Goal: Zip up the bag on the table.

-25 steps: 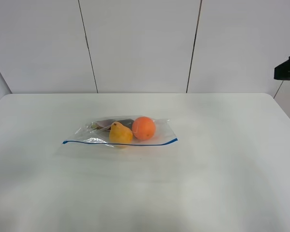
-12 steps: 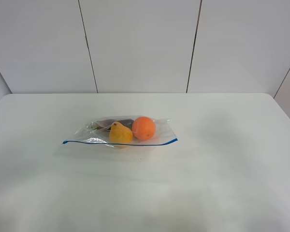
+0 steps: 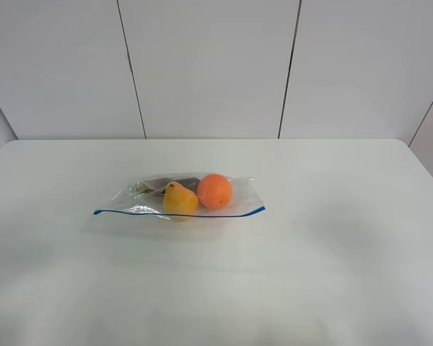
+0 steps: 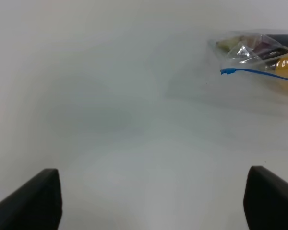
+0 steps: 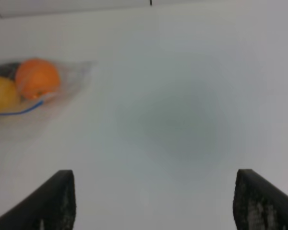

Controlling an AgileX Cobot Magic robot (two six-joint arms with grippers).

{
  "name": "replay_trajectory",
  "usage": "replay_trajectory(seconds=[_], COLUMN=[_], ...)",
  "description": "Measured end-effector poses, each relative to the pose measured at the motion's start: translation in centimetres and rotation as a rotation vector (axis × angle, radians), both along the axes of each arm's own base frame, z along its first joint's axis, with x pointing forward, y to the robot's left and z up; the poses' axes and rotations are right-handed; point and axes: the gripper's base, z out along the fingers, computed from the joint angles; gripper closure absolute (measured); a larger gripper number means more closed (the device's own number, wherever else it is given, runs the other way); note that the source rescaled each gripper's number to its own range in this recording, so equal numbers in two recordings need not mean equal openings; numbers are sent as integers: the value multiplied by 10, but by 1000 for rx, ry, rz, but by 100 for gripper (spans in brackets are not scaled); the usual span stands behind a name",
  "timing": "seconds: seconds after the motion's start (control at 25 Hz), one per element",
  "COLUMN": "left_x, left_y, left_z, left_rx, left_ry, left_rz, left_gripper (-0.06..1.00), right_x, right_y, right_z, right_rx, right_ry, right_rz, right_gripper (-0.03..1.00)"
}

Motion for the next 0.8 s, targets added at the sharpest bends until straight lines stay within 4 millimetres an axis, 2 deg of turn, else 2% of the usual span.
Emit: replay_trajectory(seconds=[0.2, 0.4, 0.52, 0.8], left_x=[0, 0, 0, 0], left_y=[0, 0, 0, 0], left_z=[0, 0, 0, 0], left_rx=[0, 0, 0, 1], left_ry=[0, -1, -1, -1], left_rz=[0, 0, 0, 0], left_gripper=[-4, -4, -4, -4], right_x=[-20, -18, -17, -17], right_y=[-1, -1, -1, 0], right_z=[-15, -31, -33, -36], right_rx=[20, 20, 19, 30], right_ry=[-114, -49, -42, -23], right_rz=[-6, -3, -3, 5], right_gripper=[3, 5, 10, 12])
